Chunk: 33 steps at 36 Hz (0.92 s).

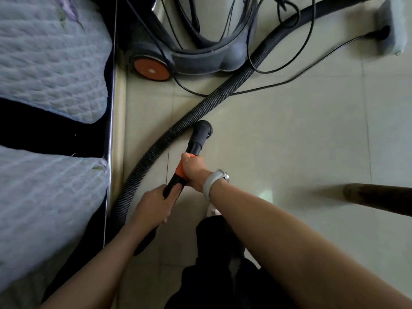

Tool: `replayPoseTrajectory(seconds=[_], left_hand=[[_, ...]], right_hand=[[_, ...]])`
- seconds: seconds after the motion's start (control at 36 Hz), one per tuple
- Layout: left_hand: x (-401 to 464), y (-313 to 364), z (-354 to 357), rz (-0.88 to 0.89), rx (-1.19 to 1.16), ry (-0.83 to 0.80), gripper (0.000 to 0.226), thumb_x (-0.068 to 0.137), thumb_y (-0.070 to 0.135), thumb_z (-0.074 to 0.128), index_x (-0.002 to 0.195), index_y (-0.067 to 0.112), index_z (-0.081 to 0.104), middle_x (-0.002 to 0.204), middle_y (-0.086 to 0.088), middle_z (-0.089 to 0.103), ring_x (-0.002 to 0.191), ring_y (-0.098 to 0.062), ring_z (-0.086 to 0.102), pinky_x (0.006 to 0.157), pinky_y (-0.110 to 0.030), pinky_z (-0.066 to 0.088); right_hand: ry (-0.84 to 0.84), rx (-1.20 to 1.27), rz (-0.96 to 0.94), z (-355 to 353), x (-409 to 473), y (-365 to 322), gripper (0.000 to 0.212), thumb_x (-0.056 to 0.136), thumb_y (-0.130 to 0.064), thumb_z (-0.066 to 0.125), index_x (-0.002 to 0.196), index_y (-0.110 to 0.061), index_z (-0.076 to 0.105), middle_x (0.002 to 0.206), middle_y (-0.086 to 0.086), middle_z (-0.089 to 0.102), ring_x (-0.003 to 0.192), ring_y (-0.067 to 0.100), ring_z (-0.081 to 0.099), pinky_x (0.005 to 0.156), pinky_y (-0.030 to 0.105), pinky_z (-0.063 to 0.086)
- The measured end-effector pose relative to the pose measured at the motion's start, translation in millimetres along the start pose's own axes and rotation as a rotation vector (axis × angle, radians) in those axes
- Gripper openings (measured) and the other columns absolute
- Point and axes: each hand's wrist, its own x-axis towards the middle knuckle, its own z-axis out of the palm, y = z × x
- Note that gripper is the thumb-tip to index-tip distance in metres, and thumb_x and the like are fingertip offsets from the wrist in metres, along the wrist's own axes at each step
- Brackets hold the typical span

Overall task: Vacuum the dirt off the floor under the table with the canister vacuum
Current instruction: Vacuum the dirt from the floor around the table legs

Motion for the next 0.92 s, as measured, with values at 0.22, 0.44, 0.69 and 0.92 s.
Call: replayPoseTrajectory(seconds=[0.22,0.44,0.69,0.92], left_hand=[[35.5,77.7,41.3,0.161,0.050,-0.087,0.052,0.088,0.066,0.036,0.077,0.018,0.054,0.062,-0.002,0.063,0.052,-0.021,0.064,0.060,-0.034,0.052],[57.6,147.4,85.0,0.310,0.113,-0.263,0.051,0.087,0.066,0.040,0.081,0.018,0.055,0.072,-0.004,0.063,0.065,-0.027,0.065,0.065,-0.036,0.053],[65.7,154.5,78.4,0.304,0.019,-0.203,0.044,0.090,0.061,0.041,0.086,0.018,0.051,0.072,-0.005,0.065,0.054,-0.023,0.066,0.062,-0.035,0.053],[86.0,183.7,73.5,0.409,-0.012,-0.276,0.037,0.086,0.055,0.055,0.100,0.022,0.051,0.080,-0.004,0.068,0.073,-0.021,0.066,0.071,-0.038,0.054]], right_hand=[[0.263,0.263,0.011,-90.7,6.2,-22.1,0.017,0.094,-0.020,0.038,0.103,-0.008,0.044,0.084,0.010,0.048,0.087,0.031,0.058,0.082,0.047,0.052],[0.498,0.323,-0.018,-181.2,-4.4,-19.0,0.016,0.094,-0.013,0.035,0.094,-0.003,0.048,0.076,0.014,0.054,0.072,0.031,0.063,0.064,0.036,0.047],[0.418,0.350,-0.086,-179.2,1.9,-42.5,0.027,0.096,-0.016,0.033,0.119,-0.005,0.040,0.079,0.009,0.049,0.061,0.024,0.058,0.057,0.033,0.051],[0.554,0.244,-0.243,-213.0,15.8,-81.8,0.016,0.094,-0.016,0.034,0.086,-0.007,0.045,0.070,0.008,0.051,0.057,0.021,0.057,0.063,0.034,0.050]])
